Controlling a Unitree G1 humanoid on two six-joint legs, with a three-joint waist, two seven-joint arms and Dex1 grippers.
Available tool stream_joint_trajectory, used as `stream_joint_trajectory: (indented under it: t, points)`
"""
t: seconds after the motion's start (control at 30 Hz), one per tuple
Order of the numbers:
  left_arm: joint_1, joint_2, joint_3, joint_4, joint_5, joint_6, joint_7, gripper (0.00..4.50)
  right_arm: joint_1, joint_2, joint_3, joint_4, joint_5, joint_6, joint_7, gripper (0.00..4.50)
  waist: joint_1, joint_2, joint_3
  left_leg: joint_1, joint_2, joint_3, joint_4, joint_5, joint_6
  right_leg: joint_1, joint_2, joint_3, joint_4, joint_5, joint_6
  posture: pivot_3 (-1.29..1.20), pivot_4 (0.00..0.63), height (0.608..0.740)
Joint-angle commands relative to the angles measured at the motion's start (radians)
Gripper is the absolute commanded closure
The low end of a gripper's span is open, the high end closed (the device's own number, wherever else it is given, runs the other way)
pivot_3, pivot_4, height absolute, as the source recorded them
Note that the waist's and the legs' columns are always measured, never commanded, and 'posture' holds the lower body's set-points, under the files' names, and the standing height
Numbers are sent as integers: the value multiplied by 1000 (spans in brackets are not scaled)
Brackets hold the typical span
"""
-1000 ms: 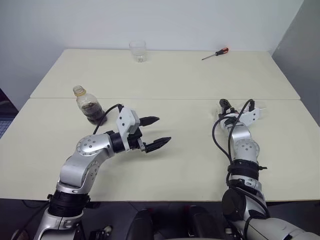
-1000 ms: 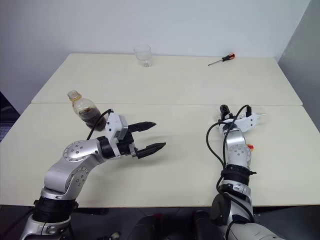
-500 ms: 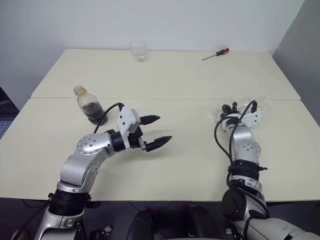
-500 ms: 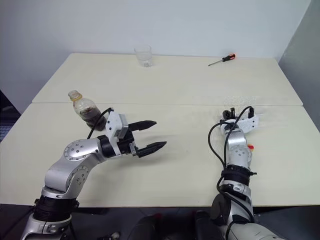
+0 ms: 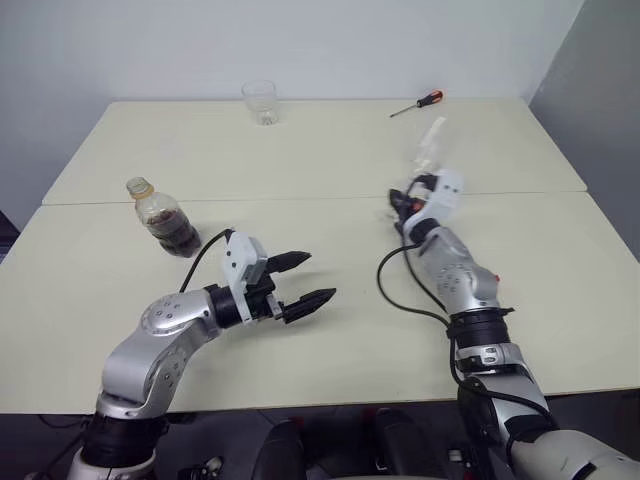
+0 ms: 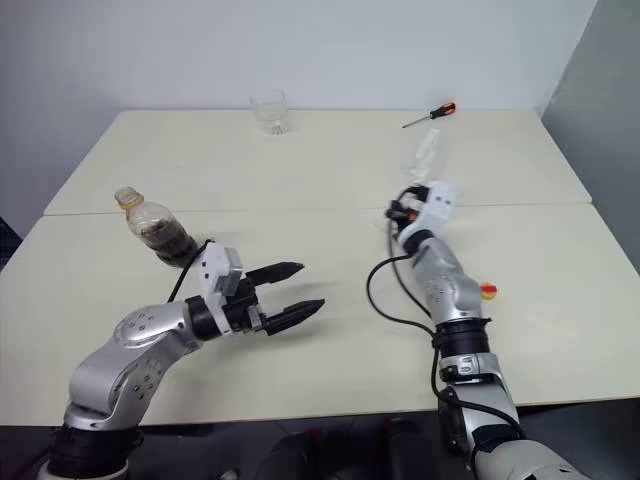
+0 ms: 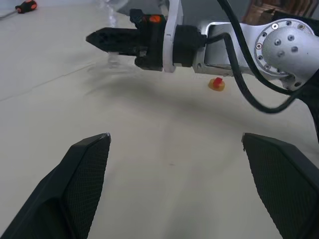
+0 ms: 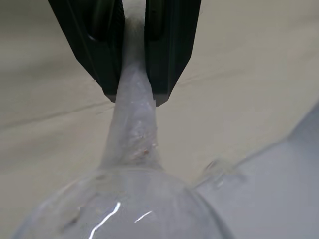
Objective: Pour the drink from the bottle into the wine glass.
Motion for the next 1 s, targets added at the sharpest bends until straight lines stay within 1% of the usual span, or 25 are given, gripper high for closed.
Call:
stream_joint_trajectory:
  t: [0.03, 0.17, 0.27, 0.37, 0.5, 0.67, 0.8, 1.0]
  points:
    - [84, -1, 63, -103, -19, -5, 58, 0, -38, 29, 89, 41, -128, -154, 61, 4352, 5, 0, 0, 0, 0, 0, 0, 0, 0, 0, 0, 0, 0, 0, 0, 0, 150, 740]
    - [168, -28, 111, -166, -16, -15, 144, 0, -58, 77, 153, 154, -241, -327, 93, 4352, 14, 0, 0, -1, 1, -1, 2, 0, 0, 0, -3, 0, 0, 0, 0, 0, 150, 740]
    - [210, -50, 138, -191, -3, -33, 195, 0, -71, 124, 158, 272, -287, -440, 87, 4352, 18, -1, 0, -1, -1, 0, 3, 0, 0, 1, -5, 0, -1, 1, 1, 0, 150, 740]
    - [240, -64, 143, -213, 0, -43, 224, 0, -81, 149, 150, 380, -316, -516, 93, 4352, 20, -1, 0, 0, -1, 0, 3, 0, 0, 1, -5, 0, -1, 1, 1, 0, 150, 740]
    - [277, -75, 148, -233, 10, -68, 249, 0, -61, 186, 107, 460, -287, -543, 110, 4352, 21, -1, 0, -1, 0, 0, 3, 0, 0, 1, -5, 0, 0, 1, 1, 0, 150, 740]
    - [308, -99, 165, -240, 21, -96, 301, 0, -30, 187, 103, 520, -316, -592, 106, 4352, 19, -1, 0, 0, 0, -1, 2, 0, 0, 2, -4, 0, 0, 1, 1, 0, 150, 740]
    - [341, -123, 181, -262, 37, -136, 332, 0, -11, 183, 97, 531, -323, -638, 109, 4352, 20, -1, 0, 0, 0, -1, 2, 0, 0, 2, -5, 0, 0, 1, 1, 0, 150, 740]
    - [395, -141, 191, -270, 29, -161, 339, 0, 1, 171, 100, 540, -338, -644, 102, 4352, 20, -1, 0, 1, 0, 0, 2, 0, 0, 2, -5, 0, 0, 1, 1, 0, 150, 740]
